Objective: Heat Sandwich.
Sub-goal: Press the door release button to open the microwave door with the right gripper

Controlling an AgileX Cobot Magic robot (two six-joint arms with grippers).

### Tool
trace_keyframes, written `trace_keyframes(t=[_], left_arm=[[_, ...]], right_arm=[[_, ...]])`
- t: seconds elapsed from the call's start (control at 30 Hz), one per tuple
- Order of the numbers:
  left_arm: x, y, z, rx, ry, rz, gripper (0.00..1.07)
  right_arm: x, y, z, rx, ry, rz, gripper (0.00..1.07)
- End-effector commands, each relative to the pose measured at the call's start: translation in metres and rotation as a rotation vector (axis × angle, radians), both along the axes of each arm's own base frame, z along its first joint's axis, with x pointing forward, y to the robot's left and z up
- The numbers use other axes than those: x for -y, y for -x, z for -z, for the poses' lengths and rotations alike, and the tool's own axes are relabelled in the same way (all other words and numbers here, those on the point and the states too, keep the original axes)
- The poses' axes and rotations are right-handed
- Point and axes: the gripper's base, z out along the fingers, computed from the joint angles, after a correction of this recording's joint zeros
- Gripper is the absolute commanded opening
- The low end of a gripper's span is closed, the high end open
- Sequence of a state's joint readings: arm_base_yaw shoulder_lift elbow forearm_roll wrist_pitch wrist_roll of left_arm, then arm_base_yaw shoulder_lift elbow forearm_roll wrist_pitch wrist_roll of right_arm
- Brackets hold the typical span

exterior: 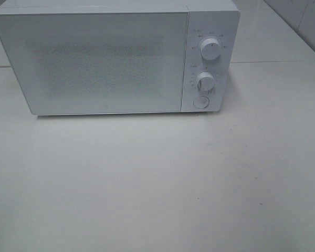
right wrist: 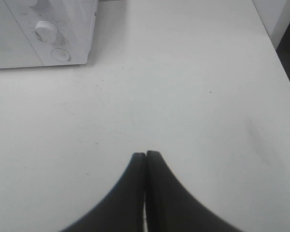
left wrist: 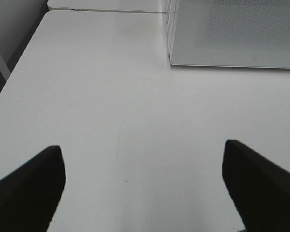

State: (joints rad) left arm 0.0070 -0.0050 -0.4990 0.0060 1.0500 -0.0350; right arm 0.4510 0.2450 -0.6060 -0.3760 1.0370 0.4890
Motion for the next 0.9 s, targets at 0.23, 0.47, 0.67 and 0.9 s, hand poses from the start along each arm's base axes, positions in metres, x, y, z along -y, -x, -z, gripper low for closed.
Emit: trace_keyframes(t=[0.23, 0.47, 0.67, 0.9], left_arm=[[0.000, 0.002, 0.000, 0.031, 0.001, -0.003, 0.82], [0.000, 0.002, 0.000, 0.028, 0.001, -0.003, 0.82], [0.000, 0.002, 0.000, 0.028, 0.001, -0.003, 0.82], [0.000, 0.002, 0.000, 0.028, 0.001, -0.003, 0.82]], right_arm=[[0.000, 0.046, 0.029, 0.064, 0.048, -0.311, 0.12], [-0.006, 0.050, 0.030, 0.056, 0.065, -0.424, 0.68], [-0.005, 0.050, 0.030, 0.055, 0.061, -0.399, 0.82], [-0.001, 0.047, 0.029, 0.076, 0.071, -0.351, 0.76]])
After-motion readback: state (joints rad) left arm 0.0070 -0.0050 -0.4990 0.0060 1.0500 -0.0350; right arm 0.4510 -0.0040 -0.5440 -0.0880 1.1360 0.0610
